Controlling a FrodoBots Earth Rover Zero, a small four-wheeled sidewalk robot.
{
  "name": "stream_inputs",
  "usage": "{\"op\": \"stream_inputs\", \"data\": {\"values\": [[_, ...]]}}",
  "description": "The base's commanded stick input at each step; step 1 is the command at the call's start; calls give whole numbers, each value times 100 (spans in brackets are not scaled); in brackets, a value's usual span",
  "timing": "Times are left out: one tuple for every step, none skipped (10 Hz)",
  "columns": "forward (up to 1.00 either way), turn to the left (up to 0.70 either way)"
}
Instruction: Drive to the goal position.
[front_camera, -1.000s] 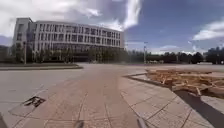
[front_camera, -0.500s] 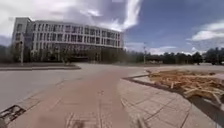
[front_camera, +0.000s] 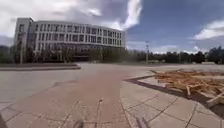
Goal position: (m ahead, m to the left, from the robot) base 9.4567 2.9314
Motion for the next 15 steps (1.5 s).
{"op": "stream_inputs", "data": {"values": [[100,1],[100,0],[100,0],[100,0],[100,0],[100,0],[100,0],[100,0],[100,0],[100,0],[100,0],[100,0],[100,0],[100,0],[100,0]]}}
